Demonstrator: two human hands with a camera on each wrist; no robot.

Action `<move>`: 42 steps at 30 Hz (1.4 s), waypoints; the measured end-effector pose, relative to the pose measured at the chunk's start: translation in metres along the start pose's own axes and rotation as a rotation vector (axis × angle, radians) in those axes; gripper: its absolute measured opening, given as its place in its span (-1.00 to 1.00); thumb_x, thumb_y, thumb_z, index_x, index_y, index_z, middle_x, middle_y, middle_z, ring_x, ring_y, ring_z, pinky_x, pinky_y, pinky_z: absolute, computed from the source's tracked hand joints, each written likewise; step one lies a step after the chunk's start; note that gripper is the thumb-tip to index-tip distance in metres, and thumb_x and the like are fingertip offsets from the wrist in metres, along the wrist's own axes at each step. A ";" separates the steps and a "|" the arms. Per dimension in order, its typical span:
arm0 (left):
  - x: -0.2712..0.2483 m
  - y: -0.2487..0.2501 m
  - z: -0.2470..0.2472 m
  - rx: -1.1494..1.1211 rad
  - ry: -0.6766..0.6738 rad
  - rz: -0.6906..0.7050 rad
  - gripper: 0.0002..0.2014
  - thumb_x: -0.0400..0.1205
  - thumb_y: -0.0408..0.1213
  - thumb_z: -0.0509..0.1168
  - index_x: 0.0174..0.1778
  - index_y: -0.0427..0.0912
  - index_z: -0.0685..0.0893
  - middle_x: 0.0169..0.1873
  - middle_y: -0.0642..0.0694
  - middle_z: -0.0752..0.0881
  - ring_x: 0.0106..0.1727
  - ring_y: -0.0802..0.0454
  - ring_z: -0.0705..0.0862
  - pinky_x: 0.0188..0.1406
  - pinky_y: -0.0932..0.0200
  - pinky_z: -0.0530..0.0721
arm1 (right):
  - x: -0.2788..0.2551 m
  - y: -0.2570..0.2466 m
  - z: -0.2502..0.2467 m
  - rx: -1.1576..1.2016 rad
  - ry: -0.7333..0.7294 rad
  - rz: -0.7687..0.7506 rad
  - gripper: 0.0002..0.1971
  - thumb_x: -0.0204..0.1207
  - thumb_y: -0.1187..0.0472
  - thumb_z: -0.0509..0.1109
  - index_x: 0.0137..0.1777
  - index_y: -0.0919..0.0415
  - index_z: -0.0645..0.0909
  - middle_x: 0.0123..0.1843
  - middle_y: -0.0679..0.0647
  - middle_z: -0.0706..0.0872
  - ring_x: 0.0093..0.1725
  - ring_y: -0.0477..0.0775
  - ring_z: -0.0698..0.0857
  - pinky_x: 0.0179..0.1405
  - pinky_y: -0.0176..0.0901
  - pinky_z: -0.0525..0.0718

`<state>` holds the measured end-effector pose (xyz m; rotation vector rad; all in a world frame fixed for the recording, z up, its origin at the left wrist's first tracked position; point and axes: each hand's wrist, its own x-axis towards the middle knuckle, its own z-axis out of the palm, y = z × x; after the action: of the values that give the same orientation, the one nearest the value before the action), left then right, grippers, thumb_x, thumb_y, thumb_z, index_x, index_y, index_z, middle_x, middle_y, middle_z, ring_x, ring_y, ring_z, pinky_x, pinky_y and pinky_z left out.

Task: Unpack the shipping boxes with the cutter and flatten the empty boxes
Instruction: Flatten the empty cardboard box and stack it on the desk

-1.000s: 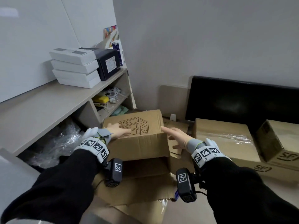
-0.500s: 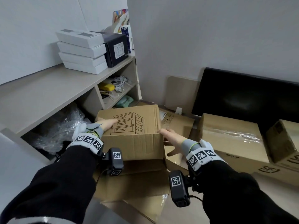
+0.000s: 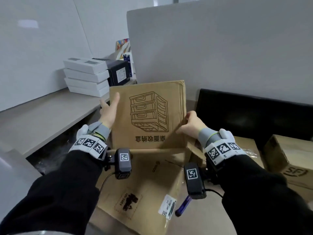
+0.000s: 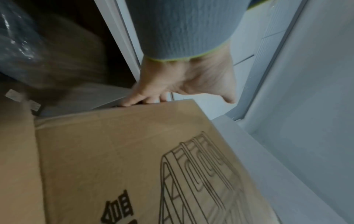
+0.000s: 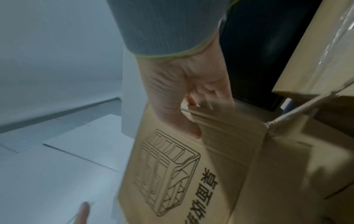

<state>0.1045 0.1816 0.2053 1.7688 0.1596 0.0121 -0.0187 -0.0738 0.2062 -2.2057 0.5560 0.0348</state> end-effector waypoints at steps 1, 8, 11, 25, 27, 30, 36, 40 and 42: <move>0.015 -0.007 -0.004 -0.027 0.001 0.022 0.21 0.08 0.75 0.10 0.65 0.23 0.05 0.65 -0.12 0.21 0.58 -0.20 0.31 0.47 -0.42 0.30 | -0.002 0.004 0.000 -0.017 -0.024 -0.001 -0.17 0.38 0.20 0.55 0.54 0.21 0.14 0.19 0.10 0.54 0.07 0.09 0.57 -0.06 -0.12 0.56; -0.008 -0.030 -0.008 0.123 0.018 -0.145 0.09 0.40 0.54 0.16 0.67 -0.17 0.13 0.63 -0.22 0.20 0.59 -0.24 0.26 0.56 -0.21 0.23 | -0.012 0.052 0.043 0.017 -0.213 0.129 -0.50 0.40 0.22 0.50 0.25 0.24 0.35 0.13 0.16 0.64 0.09 0.15 0.68 -0.06 0.07 0.77; -0.012 -0.041 -0.012 0.166 0.061 -0.120 -0.13 0.53 0.27 0.28 0.59 -0.28 0.27 0.56 -0.29 0.29 0.53 -0.28 0.35 0.43 -0.09 0.33 | -0.014 0.062 0.060 0.059 -0.351 0.176 -0.61 0.44 0.27 0.45 0.15 0.23 0.33 0.17 0.20 0.71 0.16 0.14 0.73 0.17 0.22 0.69; -0.053 -0.039 0.075 1.285 -0.525 0.565 -0.27 0.50 0.42 0.16 0.60 0.32 0.21 0.70 0.03 -0.07 0.70 -0.05 -0.18 0.54 -0.48 -0.23 | -0.009 0.141 0.091 -0.007 -0.249 0.433 -0.88 0.53 0.27 0.33 0.00 0.31 0.52 -0.15 0.20 0.67 -0.13 0.19 0.70 -0.22 -0.08 0.65; -0.055 -0.050 0.083 1.381 -0.501 0.579 -0.22 0.49 0.48 0.06 0.63 0.31 0.11 0.70 0.03 -0.08 0.70 -0.05 -0.18 0.54 -0.44 -0.21 | -0.008 0.164 0.097 0.009 -0.252 0.498 -0.89 0.50 0.23 0.36 -0.17 0.25 0.52 -0.19 0.18 0.64 -0.15 0.16 0.69 -0.16 -0.08 0.66; -0.050 -0.058 0.085 1.391 -0.457 0.609 -0.21 0.51 0.48 -0.02 0.65 0.28 0.06 0.70 0.03 -0.08 0.70 -0.04 -0.16 0.55 -0.41 -0.16 | -0.005 0.187 0.113 -0.031 -0.277 0.578 -0.88 0.49 0.26 0.32 -0.11 0.33 0.57 -0.07 0.25 0.67 -0.04 0.22 0.72 -0.01 -0.03 0.69; -0.036 -0.079 0.058 1.289 -0.464 0.525 -0.25 0.56 0.43 -0.06 0.67 0.25 0.00 0.70 0.04 -0.09 0.70 -0.03 -0.14 0.59 -0.38 -0.10 | -0.006 0.203 0.152 -0.101 -0.255 0.663 -0.69 0.47 0.27 0.46 0.10 0.32 0.43 -0.03 0.17 0.55 0.18 0.14 0.63 -0.14 -0.20 0.62; -0.038 -0.079 0.061 1.257 -0.458 0.549 -0.24 0.56 0.43 -0.05 0.67 0.22 0.03 0.70 0.04 -0.08 0.70 -0.03 -0.14 0.58 -0.37 -0.14 | -0.001 0.211 0.168 -0.281 -0.210 0.639 -0.38 0.39 0.14 0.53 0.37 0.43 0.43 0.21 0.28 0.66 0.23 0.20 0.67 0.08 -0.12 0.62; -0.038 -0.081 0.061 1.251 -0.453 0.545 -0.25 0.57 0.41 -0.03 0.67 0.22 0.04 0.70 0.03 -0.07 0.70 -0.04 -0.14 0.58 -0.37 -0.16 | 0.000 0.209 0.170 -0.344 -0.206 0.621 -0.57 0.43 0.17 0.49 0.23 0.35 0.54 0.06 0.22 0.70 0.16 0.17 0.70 -0.03 -0.18 0.61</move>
<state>0.0644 0.1333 0.1167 2.9361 -0.8200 -0.1183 -0.0752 -0.0622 -0.0566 -2.2253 1.1611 0.7207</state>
